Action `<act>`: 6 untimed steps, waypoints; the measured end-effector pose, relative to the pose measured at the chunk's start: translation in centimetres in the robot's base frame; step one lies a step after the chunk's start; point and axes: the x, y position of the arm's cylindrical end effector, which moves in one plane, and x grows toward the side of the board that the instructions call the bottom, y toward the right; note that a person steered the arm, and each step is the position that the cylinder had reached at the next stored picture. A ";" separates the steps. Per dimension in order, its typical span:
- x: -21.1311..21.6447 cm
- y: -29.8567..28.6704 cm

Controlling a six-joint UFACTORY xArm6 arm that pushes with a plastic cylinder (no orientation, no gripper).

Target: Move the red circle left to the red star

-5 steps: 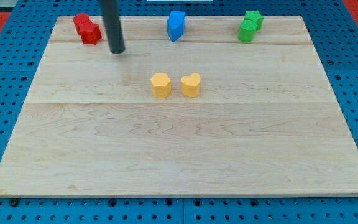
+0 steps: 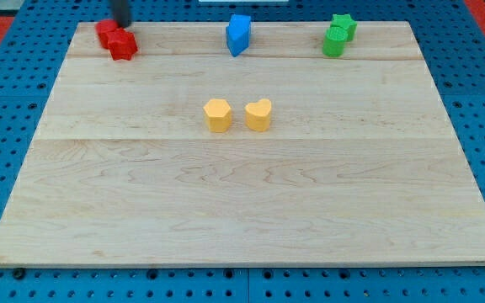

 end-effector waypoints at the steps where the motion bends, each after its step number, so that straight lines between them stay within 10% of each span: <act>1: 0.3 -1.4; 6: 3.3 -3.7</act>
